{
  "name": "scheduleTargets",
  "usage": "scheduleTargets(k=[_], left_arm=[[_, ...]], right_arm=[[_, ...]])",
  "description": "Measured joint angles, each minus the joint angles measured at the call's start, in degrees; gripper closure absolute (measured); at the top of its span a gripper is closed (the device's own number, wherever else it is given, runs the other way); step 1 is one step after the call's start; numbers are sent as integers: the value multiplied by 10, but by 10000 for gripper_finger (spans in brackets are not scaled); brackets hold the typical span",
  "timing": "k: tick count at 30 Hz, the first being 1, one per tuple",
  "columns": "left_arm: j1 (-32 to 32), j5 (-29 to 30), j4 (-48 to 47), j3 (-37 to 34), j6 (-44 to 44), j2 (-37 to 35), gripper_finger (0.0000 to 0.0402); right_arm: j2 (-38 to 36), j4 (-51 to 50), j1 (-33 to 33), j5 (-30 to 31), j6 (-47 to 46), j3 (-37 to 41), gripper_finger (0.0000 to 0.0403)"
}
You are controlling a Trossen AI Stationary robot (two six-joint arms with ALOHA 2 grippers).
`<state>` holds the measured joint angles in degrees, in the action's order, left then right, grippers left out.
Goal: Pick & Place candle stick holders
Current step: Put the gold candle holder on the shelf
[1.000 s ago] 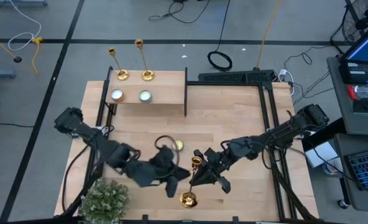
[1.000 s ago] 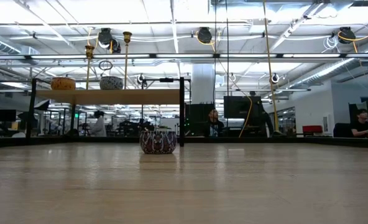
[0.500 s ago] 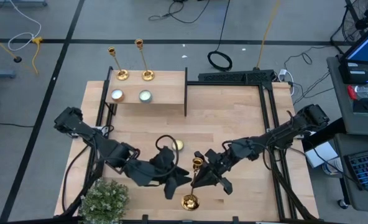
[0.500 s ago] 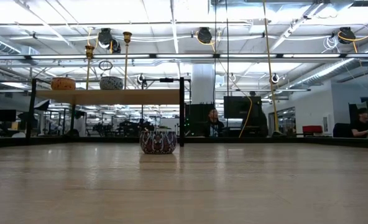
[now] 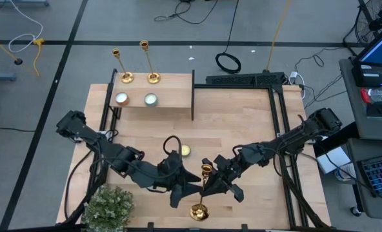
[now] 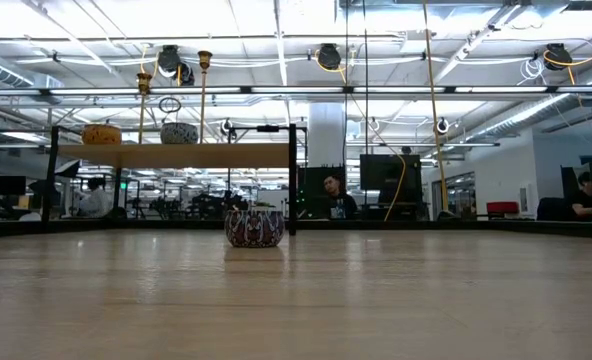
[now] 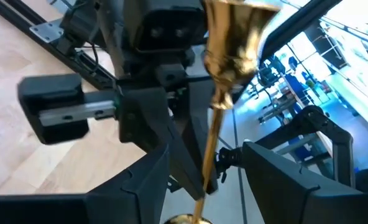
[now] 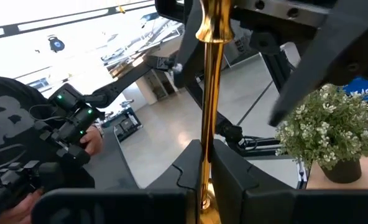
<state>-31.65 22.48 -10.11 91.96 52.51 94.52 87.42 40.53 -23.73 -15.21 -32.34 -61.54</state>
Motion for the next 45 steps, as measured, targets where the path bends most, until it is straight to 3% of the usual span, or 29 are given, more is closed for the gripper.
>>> scheduleTargets(k=[22, 26, 34, 41, 45], left_arm=[[29, -50, 30, 1, 18, 25, 194], [28, -46, 30, 1, 17, 25, 235], [27, -59, 30, 1, 7, 25, 380], [27, -58, 46, 1, 2, 25, 373], [27, -67, 59, 0, -2, 25, 386]], right_arm=[[0, -3, 0, -1, -1, 1, 385], [0, 0, 0, -1, -6, 1, 385], [0, -2, 0, 1, -13, 1, 385], [0, 7, 0, 1, -43, 1, 383], [0, 29, 4, 0, -75, 1, 360]])
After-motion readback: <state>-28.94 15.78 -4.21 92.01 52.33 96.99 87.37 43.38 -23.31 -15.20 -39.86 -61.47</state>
